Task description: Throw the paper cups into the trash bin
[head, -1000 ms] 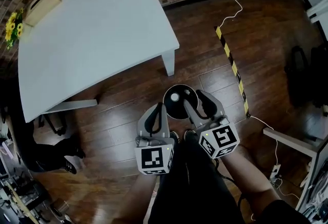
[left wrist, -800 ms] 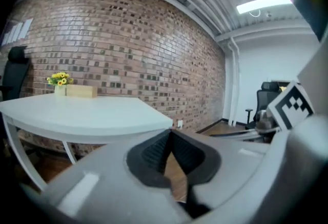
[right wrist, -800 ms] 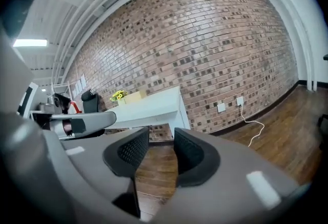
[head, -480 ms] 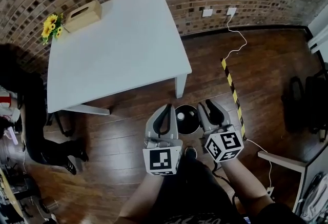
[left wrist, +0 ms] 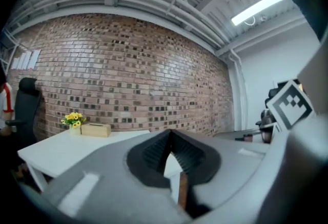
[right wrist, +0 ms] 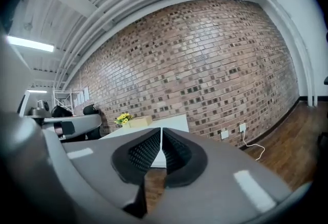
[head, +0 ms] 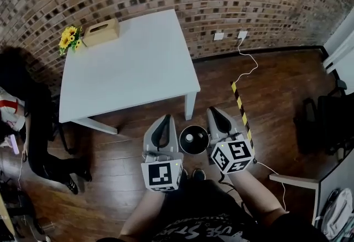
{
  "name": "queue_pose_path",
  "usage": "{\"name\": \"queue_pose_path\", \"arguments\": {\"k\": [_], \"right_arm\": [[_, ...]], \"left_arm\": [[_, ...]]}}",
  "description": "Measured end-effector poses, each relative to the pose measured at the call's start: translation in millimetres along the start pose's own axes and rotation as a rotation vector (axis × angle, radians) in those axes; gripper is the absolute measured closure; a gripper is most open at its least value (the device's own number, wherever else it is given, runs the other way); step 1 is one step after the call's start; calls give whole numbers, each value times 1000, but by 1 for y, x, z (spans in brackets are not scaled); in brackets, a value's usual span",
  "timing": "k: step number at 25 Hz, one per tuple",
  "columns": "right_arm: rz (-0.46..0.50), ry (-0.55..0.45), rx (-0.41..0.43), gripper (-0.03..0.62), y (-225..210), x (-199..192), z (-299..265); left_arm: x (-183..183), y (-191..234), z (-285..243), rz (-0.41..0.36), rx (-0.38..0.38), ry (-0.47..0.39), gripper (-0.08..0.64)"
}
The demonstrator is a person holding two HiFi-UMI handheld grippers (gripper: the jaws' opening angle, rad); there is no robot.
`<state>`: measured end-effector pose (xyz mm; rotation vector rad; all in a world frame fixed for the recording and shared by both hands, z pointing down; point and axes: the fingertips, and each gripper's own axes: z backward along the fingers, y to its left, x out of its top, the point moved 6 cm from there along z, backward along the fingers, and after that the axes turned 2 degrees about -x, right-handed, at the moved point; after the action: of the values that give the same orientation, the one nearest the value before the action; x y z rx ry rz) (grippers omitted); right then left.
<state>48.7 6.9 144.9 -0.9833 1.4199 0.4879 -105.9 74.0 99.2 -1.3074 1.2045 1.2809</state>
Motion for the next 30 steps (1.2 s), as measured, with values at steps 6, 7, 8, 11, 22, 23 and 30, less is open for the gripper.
{"name": "queue_pose_path", "arguments": {"k": [6,7,8,11,22,23,30], "right_arm": [[55,-79,49,584,15,27,14],[67,-93,57,584,17,32,14],[78,-105,64,584,19,36,15],[104,-141,74,584,25,48,16],[169,-144,97,585,25,56,27],[174,-146,95,585,24,58,27],[197,-160,98,584,28,60,29]], "left_arm": [[37,-15,7,-2,-36,-73,555],[42,-16,7,-10,-44,-82,555],[45,-16,7,-19,-49,-87,555],[56,-15,6,-32,-53,-104,555],[59,-23,6,-17,-54,-104,555],[59,-24,6,-21,-56,-106,555],[59,-19,6,-19,-45,-101,555]]}}
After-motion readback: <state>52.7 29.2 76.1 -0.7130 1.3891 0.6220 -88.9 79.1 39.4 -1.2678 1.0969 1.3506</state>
